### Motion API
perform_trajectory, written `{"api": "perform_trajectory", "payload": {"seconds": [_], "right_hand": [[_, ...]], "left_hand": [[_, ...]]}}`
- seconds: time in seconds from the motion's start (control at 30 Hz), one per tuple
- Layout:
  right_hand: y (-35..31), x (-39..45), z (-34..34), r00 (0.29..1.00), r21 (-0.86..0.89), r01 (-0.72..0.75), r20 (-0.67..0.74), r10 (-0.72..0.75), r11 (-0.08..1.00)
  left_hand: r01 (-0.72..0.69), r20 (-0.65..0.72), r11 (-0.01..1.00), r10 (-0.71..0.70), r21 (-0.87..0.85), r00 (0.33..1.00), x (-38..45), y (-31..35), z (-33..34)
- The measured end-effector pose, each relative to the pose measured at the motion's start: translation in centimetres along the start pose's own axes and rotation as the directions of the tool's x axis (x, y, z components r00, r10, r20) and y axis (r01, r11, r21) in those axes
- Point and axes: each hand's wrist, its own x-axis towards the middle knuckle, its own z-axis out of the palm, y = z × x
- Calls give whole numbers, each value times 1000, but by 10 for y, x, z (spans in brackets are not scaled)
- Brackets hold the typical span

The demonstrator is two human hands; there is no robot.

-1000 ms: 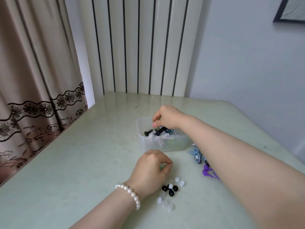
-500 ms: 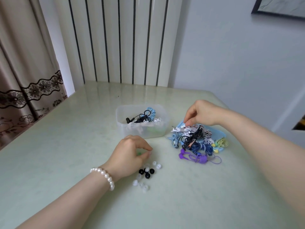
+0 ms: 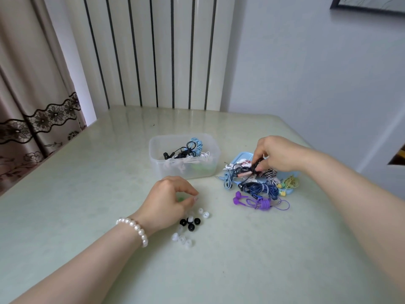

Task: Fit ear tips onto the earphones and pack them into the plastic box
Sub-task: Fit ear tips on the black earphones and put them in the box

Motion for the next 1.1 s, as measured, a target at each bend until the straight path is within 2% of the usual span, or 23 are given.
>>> {"api": "perform_trajectory", "payload": {"seconds": [0.13,0.27,0.33,0.43,0.5,0.57,0.67,0.73,0.8,0.9,0.97,1.1], "right_hand": [[-4,-8,-23,992,213,90,-108,-68,973],[-15,-22,-37,989,525,116,-139,-49,843],[-26,-32,-37,993,699,119,-101,-67,706],[-43,-44,-26,991,882,58,6,-135,468],[-54,-51,-15,980,939,-2,70,-184,344],[-64,-57,-3,972,976,-66,111,-208,208],[-72,-61,14,970,990,-122,135,-203,76],[-70,-61,22,977,991,-117,126,-170,63],[-66,-61,26,984,991,-113,121,-127,73],[-61,-62,27,984,988,-125,135,-114,90],[-60,-62,29,981,984,-132,146,-128,117],[-59,-64,36,954,972,-144,186,-233,186]], "left_hand": [[110,-9,970,-114,-215,993,0,3,-4],[189,-21,889,-218,-416,976,-1,10,-8],[194,-12,787,-247,-586,969,-1,17,-12],[177,33,636,-231,-751,972,-2,29,-19],[253,150,450,-252,-856,956,-3,36,-22],[374,311,265,-251,-889,917,-4,40,-22],[544,528,96,-152,-833,835,-7,44,-21],[617,609,71,-108,-783,785,-8,47,-22],[640,630,73,-123,-765,767,-10,50,-24],[606,588,80,-169,-792,791,-10,50,-23],[574,549,121,-191,-810,814,-10,47,-21],[539,512,200,-175,-818,841,-11,44,-18]]}}
